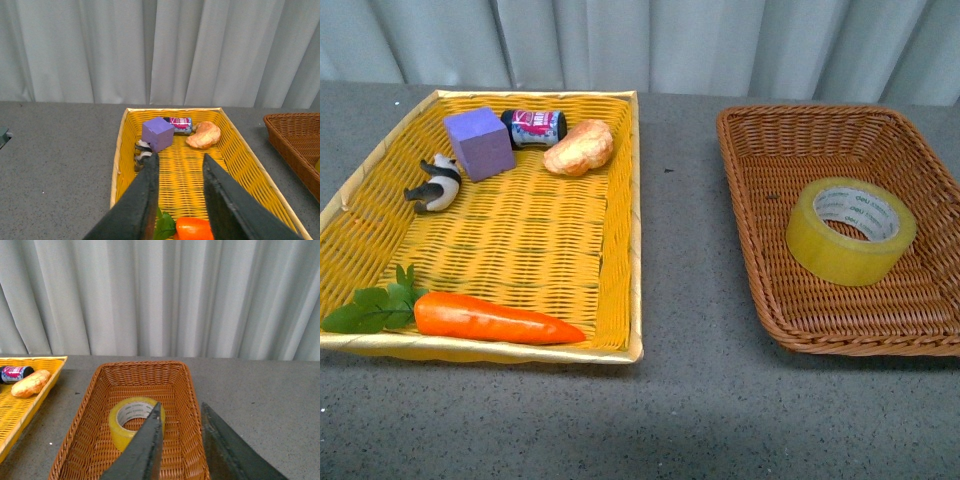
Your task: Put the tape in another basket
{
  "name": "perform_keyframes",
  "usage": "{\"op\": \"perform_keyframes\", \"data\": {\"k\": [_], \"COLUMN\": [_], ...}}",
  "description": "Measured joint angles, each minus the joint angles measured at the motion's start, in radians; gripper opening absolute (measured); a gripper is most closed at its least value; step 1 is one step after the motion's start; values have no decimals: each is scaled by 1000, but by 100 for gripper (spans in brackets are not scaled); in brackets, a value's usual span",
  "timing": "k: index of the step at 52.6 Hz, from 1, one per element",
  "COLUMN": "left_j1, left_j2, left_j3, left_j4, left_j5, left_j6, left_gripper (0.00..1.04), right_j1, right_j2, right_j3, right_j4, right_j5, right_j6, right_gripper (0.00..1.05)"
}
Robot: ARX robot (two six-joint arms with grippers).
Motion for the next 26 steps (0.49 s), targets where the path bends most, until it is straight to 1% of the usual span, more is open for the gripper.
{"op": "perform_keyframes", "data": {"k": [1, 3, 5, 7, 10, 12, 19, 20, 21, 24, 26], "left_j1": [0, 0, 0, 0, 0, 0, 0, 0, 0, 0, 0], "left_j2": [0, 0, 0, 0, 0, 0, 0, 0, 0, 0, 0], "left_j3": [0, 0, 0, 0, 0, 0, 0, 0, 0, 0, 0], "left_j4": [0, 0, 0, 0, 0, 0, 0, 0, 0, 0, 0], "left_j5": [0, 0, 0, 0, 0, 0, 0, 0, 0, 0, 0], "left_j6": [0, 0, 0, 0, 0, 0, 0, 0, 0, 0, 0], "left_gripper": [33, 40, 49, 58, 69, 74, 98, 100, 100, 98, 98], "right_j1": [0, 0, 0, 0, 0, 0, 0, 0, 0, 0, 0], "right_j2": [0, 0, 0, 0, 0, 0, 0, 0, 0, 0, 0], "right_j3": [0, 0, 0, 0, 0, 0, 0, 0, 0, 0, 0], "right_j4": [0, 0, 0, 0, 0, 0, 0, 0, 0, 0, 0], "right_j5": [0, 0, 0, 0, 0, 0, 0, 0, 0, 0, 0], "right_j6": [0, 0, 0, 0, 0, 0, 0, 0, 0, 1, 1], "right_gripper": [29, 37, 44, 55, 66, 70, 93, 96, 97, 95, 95]}}
